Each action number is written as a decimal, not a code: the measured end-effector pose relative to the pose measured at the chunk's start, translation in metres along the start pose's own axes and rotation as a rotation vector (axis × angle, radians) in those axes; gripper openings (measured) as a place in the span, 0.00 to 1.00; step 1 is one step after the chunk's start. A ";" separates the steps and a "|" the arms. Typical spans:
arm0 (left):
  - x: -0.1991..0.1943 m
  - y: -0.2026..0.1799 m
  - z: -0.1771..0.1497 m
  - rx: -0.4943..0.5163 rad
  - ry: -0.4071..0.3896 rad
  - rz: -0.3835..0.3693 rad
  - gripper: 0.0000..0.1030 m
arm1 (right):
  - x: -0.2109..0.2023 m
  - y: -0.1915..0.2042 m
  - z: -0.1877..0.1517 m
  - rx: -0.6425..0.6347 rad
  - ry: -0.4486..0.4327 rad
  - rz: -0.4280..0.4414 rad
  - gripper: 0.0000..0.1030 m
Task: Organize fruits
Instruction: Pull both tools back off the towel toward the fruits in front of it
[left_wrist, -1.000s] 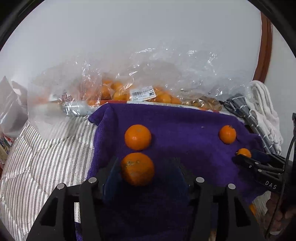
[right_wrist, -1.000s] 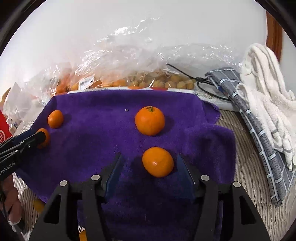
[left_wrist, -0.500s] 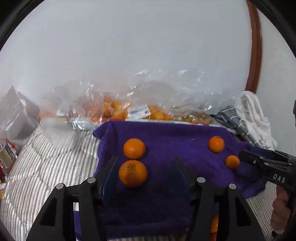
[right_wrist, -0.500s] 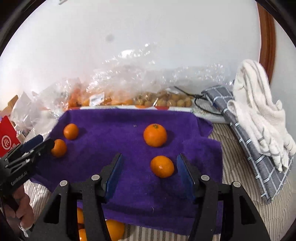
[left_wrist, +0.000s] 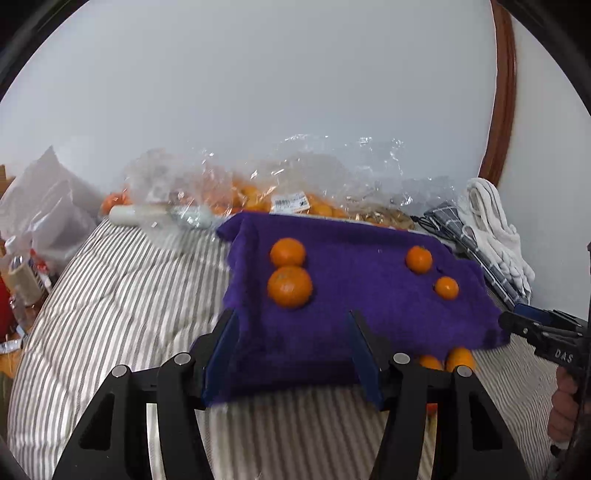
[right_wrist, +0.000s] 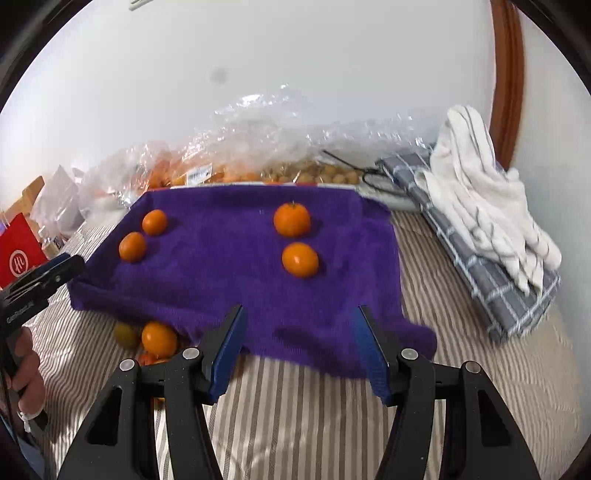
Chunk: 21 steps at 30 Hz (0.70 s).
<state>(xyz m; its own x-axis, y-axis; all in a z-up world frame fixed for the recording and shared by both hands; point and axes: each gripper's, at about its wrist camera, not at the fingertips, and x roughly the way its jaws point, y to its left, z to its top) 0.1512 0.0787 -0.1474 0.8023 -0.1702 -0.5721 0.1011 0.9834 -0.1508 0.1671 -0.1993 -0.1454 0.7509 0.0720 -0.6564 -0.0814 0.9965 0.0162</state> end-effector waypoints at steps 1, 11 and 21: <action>-0.002 0.002 -0.004 -0.004 0.011 0.004 0.57 | -0.001 -0.001 -0.003 0.007 0.004 0.006 0.58; -0.005 0.010 -0.029 -0.018 0.111 0.046 0.57 | 0.002 0.005 -0.021 0.002 0.050 0.028 0.57; 0.015 0.033 -0.034 -0.116 0.223 0.105 0.58 | 0.004 0.014 -0.026 -0.013 0.076 0.034 0.57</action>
<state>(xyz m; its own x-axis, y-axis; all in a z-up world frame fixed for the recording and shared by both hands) 0.1462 0.1065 -0.1885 0.6542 -0.0900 -0.7509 -0.0539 0.9848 -0.1649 0.1520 -0.1861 -0.1676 0.6956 0.1019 -0.7112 -0.1151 0.9929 0.0297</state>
